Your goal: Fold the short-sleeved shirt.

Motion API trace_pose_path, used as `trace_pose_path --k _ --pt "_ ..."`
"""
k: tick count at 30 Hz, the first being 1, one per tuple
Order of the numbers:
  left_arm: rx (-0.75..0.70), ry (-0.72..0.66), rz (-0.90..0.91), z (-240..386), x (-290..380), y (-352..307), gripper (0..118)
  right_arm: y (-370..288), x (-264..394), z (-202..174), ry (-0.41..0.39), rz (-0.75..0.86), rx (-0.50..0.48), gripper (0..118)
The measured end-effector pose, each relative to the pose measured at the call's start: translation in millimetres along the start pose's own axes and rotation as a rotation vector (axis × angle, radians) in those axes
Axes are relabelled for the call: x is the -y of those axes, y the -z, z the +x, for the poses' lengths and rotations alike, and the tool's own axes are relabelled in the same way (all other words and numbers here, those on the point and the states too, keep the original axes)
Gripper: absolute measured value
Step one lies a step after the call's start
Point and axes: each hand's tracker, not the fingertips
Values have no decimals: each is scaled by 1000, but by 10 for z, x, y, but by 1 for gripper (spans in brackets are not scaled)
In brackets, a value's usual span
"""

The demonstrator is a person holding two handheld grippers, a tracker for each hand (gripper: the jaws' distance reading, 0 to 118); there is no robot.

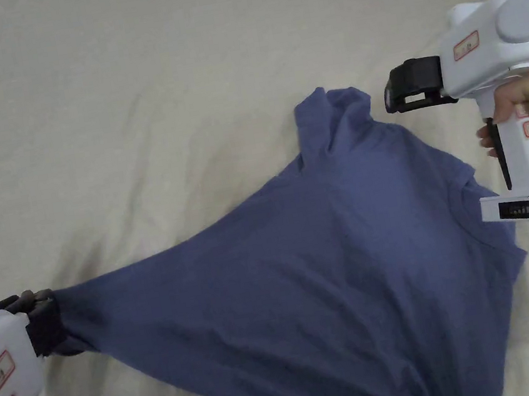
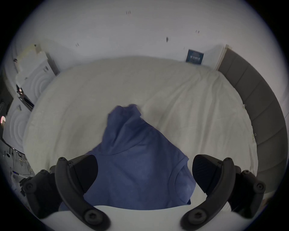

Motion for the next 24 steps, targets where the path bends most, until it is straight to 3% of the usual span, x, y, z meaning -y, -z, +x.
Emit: trace_pose_path --k 5,14,20,22,24 --pt "-5 -22 -27 74 -89 62 0 829 -254 59 -37 -114 75 118" --pt "-36 -47 -69 145 -73 216 0 1657 -450 239 18 -178 90 115" --pt "-46 -50 -108 172 18 271 0 1735 -464 258 77 -212 53 68" --pt "-50 -45 -123 178 48 300 0 1651 -493 217 56 -191 50 27" --pt "-48 -50 -127 186 65 311 0 1571 -484 162 -19 -191 119 14"
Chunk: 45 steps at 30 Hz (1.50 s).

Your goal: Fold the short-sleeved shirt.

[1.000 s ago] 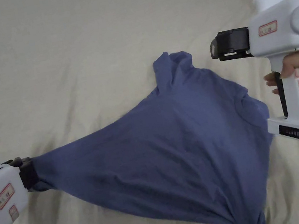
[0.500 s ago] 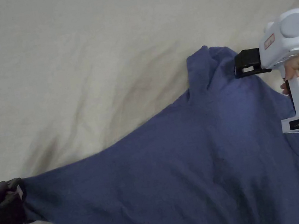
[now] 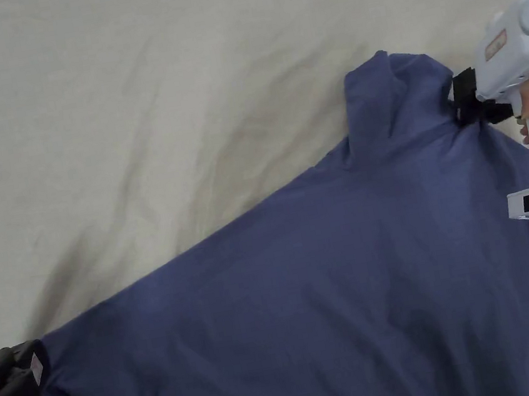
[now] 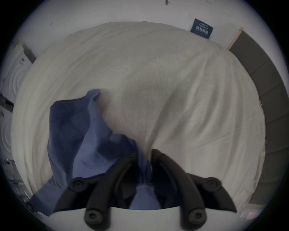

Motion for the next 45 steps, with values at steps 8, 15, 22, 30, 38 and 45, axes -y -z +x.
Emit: trace_pose_path --k 8,15,22,30,38,45 --pt "5 7 55 -32 -27 -117 0 -619 38 68 35 43 -82 9" --pt "56 -42 155 9 -185 -395 0 -1806 281 238 104 194 -176 8" --pt "189 -50 304 10 -440 -711 0 -3198 1026 590 121 348 -234 8" --pt "296 2 554 17 -1193 -1664 0 -4693 1819 1119 196 619 -165 8" --pt "321 68 779 -74 -2016 -2776 0 -5580 2418 1374 326 833 -160 8" --pt "304 81 838 -92 -2685 -3232 0 -5982 2447 1327 336 946 -167 8"
